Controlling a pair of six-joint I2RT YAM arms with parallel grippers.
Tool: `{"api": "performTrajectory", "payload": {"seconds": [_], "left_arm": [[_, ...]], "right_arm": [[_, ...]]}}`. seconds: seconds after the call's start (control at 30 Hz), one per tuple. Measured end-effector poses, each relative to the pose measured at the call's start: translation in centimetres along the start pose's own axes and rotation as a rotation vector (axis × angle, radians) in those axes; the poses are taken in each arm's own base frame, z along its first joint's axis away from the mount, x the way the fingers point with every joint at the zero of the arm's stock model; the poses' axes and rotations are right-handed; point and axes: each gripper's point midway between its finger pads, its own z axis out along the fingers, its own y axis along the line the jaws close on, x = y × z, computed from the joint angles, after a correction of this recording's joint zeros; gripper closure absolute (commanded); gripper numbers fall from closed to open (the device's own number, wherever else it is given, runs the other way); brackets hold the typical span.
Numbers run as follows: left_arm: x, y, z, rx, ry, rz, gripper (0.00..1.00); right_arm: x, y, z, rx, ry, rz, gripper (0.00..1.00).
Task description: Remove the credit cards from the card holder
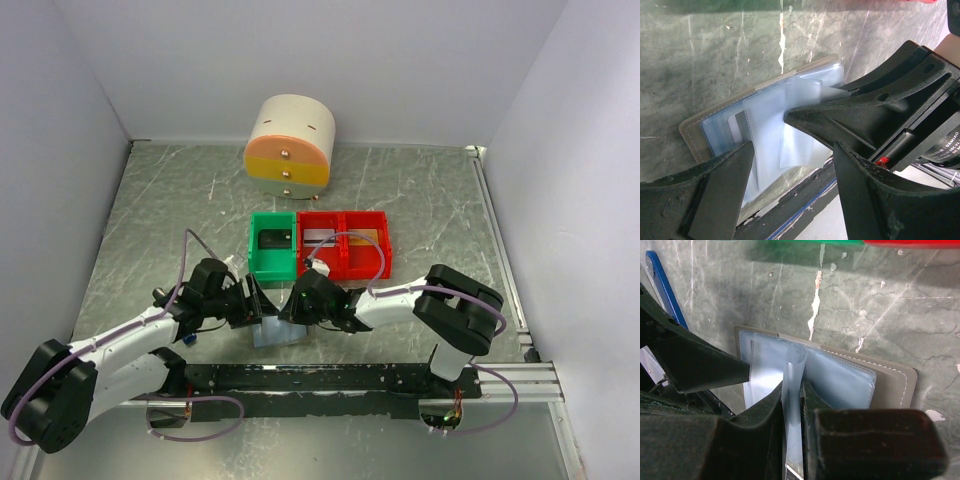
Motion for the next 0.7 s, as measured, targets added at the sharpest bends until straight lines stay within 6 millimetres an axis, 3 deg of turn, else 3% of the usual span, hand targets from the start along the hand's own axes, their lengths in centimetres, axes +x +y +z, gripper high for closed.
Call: {"api": "performTrajectory", "payload": {"seconds": [0.2,0.7], "left_arm": [[0.0,0.0,-0.1,0.004,-0.003,-0.002,0.21],[0.6,-1.1,-0.3,0.113,-0.014,-0.034,0.22]], "right_arm": [[0.1,0.1,0.0,-0.017,0.005,0.005,0.82],[0.4,1.5,-0.4,-0.123,0.024,-0.014,0.54]]}}
